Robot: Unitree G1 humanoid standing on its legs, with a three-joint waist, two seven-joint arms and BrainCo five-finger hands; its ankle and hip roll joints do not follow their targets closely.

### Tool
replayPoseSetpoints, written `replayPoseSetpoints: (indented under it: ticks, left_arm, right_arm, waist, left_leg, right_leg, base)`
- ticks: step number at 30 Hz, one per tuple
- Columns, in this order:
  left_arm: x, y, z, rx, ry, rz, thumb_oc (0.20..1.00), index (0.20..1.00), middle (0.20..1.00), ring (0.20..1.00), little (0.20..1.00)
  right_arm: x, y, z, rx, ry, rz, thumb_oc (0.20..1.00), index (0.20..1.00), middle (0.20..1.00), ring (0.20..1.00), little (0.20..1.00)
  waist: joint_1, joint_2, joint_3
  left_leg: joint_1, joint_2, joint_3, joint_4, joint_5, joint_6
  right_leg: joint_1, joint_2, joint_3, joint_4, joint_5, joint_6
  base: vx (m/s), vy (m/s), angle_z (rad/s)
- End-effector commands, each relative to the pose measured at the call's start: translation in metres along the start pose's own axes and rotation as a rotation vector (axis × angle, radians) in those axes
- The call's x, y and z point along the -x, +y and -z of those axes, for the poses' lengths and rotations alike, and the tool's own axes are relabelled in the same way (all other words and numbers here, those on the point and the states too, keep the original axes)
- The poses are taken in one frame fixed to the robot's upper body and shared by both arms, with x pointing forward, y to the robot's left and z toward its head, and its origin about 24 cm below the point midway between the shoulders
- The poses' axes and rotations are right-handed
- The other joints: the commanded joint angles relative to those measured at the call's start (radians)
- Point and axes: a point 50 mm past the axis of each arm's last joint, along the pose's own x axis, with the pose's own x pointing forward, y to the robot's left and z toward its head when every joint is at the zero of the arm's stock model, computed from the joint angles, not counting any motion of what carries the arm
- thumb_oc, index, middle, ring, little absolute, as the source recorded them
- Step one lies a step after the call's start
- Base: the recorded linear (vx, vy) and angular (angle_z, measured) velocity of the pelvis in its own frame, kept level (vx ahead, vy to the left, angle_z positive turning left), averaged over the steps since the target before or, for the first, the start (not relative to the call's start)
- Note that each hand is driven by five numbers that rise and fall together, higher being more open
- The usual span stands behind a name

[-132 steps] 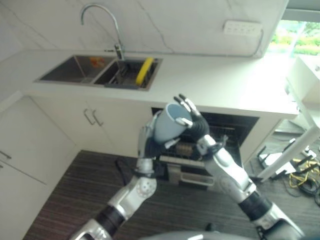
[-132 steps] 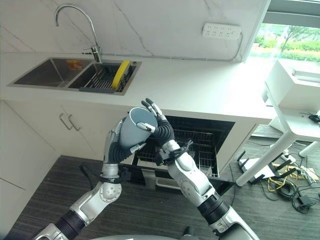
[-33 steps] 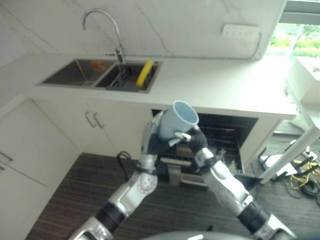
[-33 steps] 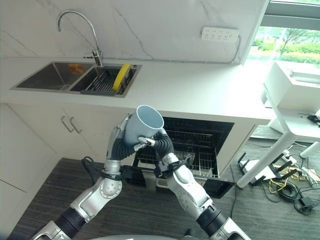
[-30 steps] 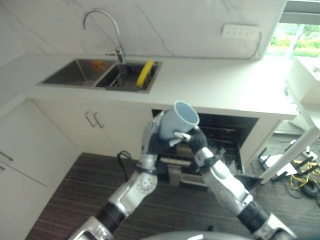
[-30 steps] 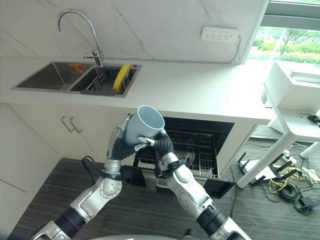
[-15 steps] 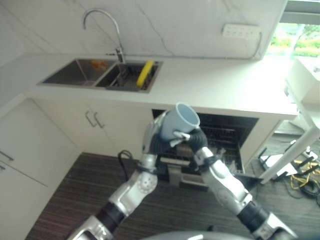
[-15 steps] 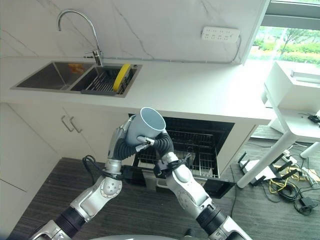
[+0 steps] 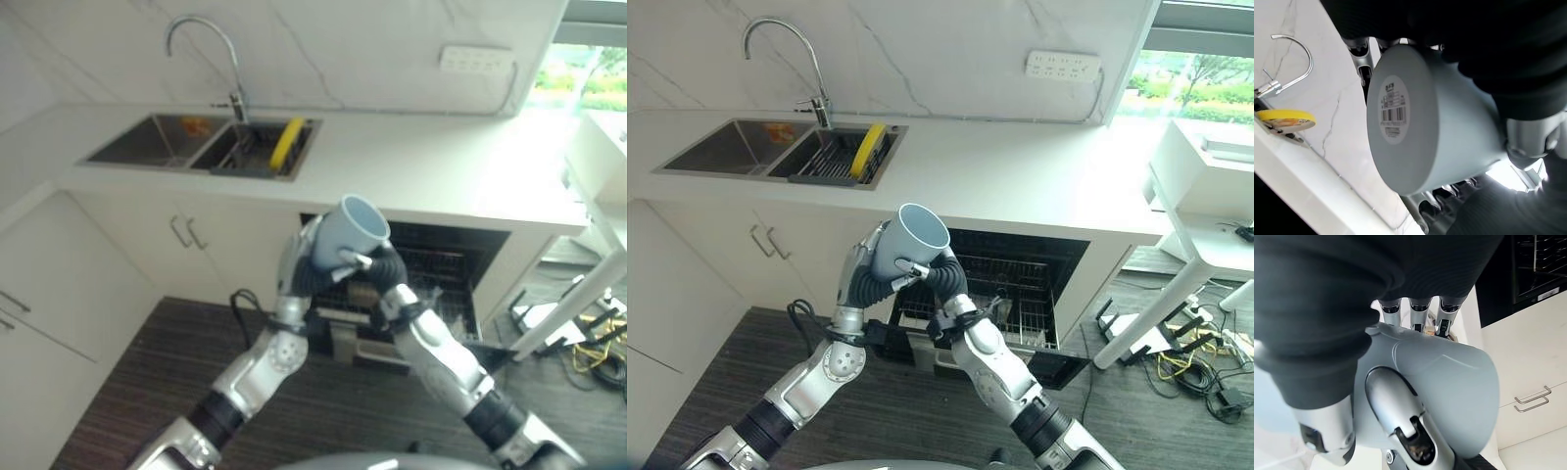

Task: Place the dishes in the dishwasher.

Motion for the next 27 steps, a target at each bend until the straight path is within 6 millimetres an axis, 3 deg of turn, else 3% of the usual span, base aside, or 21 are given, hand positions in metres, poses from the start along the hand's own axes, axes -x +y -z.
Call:
replayPoseSetpoints:
  ticks: [1, 6, 7, 8, 9, 10, 11, 21, 27]
  left_arm:
    - [0.000, -0.026, -0.035, 0.064, -0.220, 0.244, 0.200, 0.200, 0.200, 0.200, 0.200]
    - [0.001, -0.033, -0.034, 0.054, -0.213, 0.311, 0.200, 0.200, 0.200, 0.200, 0.200]
    - [0.001, -0.034, -0.035, 0.047, -0.220, 0.321, 0.235, 0.235, 0.235, 0.235, 0.235]
    - [0.001, -0.035, -0.035, 0.041, -0.222, 0.325, 0.357, 0.357, 0.357, 0.357, 0.357]
    - [0.001, -0.035, -0.035, 0.038, -0.221, 0.327, 0.752, 0.752, 0.752, 0.752, 0.752]
    - [0.000, -0.035, -0.035, 0.034, -0.223, 0.327, 0.821, 0.821, 0.821, 0.821, 0.821]
    - [-0.001, -0.035, -0.035, 0.028, -0.227, 0.317, 1.000, 1.000, 1.000, 1.000, 1.000]
    - [-0.001, -0.037, -0.033, 0.022, -0.210, 0.321, 1.000, 1.000, 1.000, 1.000, 1.000]
    - [-0.002, -0.033, -0.029, 0.000, -0.200, 0.285, 1.000, 1.000, 1.000, 1.000, 1.000]
  right_arm:
    - [-0.033, 0.063, -0.059, -0.057, -0.265, -0.277, 0.200, 0.200, 0.200, 0.200, 0.200]
    - [-0.034, 0.067, -0.065, -0.065, -0.295, -0.290, 0.200, 0.200, 0.200, 0.200, 0.200]
    - [-0.034, 0.067, -0.066, -0.067, -0.303, -0.291, 0.200, 0.200, 0.200, 0.200, 0.200]
    - [-0.034, 0.067, -0.067, -0.070, -0.309, -0.291, 0.200, 0.200, 0.200, 0.200, 0.200]
    - [-0.033, 0.067, -0.068, -0.075, -0.319, -0.290, 0.200, 0.200, 0.200, 0.200, 0.200]
    - [-0.033, 0.067, -0.070, -0.079, -0.327, -0.288, 0.200, 0.200, 0.200, 0.200, 0.200]
    - [-0.033, 0.067, -0.072, -0.089, -0.337, -0.286, 0.200, 0.200, 0.200, 0.200, 0.200]
    - [-0.032, 0.064, -0.081, -0.153, -0.409, -0.224, 0.200, 0.200, 0.200, 0.200, 0.200]
    - [-0.030, 0.050, -0.087, -0.190, -0.473, -0.122, 0.200, 0.200, 0.200, 0.200, 0.200]
  waist:
    - [0.007, -0.028, 0.028]
    - [0.002, -0.026, 0.029]
    - [0.002, -0.025, 0.029]
    - [0.001, -0.025, 0.028]
    - [0.000, -0.024, 0.028]
    - [0.000, -0.024, 0.028]
    - [-0.001, -0.023, 0.029]
    - [-0.006, -0.018, 0.032]
    - [-0.012, -0.014, 0.035]
  left_leg:
    - [-0.041, -0.039, 0.067, 0.028, -0.043, 0.048]
    - [-0.042, -0.039, 0.068, 0.029, -0.042, 0.049]
    - [-0.043, -0.040, 0.067, 0.029, -0.043, 0.049]
    - [-0.043, -0.040, 0.068, 0.030, -0.043, 0.048]
    - [-0.043, -0.039, 0.069, 0.030, -0.043, 0.048]
    - [-0.043, -0.039, 0.069, 0.030, -0.042, 0.048]
    - [-0.043, -0.039, 0.070, 0.029, -0.042, 0.048]
    - [-0.045, -0.032, 0.079, 0.032, -0.038, 0.044]
    - [-0.047, -0.025, 0.085, 0.038, -0.035, 0.040]
  right_leg:
    - [0.106, -0.027, 0.019, 0.095, -0.252, 0.027]
    - [0.103, -0.027, 0.021, 0.098, -0.254, 0.027]
    - [0.103, -0.027, 0.021, 0.097, -0.254, 0.027]
    - [0.103, -0.027, 0.021, 0.097, -0.254, 0.027]
    - [0.104, -0.027, 0.021, 0.096, -0.254, 0.027]
    - [0.103, -0.027, 0.021, 0.096, -0.253, 0.028]
    - [0.103, -0.027, 0.021, 0.096, -0.253, 0.028]
    - [0.103, -0.026, 0.018, 0.097, -0.254, 0.025]
    - [0.105, -0.022, 0.015, 0.097, -0.256, 0.019]
  base:
    - [0.00, 0.000, 0.00]
    - [0.00, 0.000, 0.00]
    - [0.00, 0.000, 0.00]
    - [0.00, 0.000, 0.00]
    - [0.00, 0.000, 0.00]
    - [0.00, 0.000, 0.00]
    - [0.00, 0.000, 0.00]
    - [0.00, 0.000, 0.00]
    - [-0.01, -0.019, 0.08]
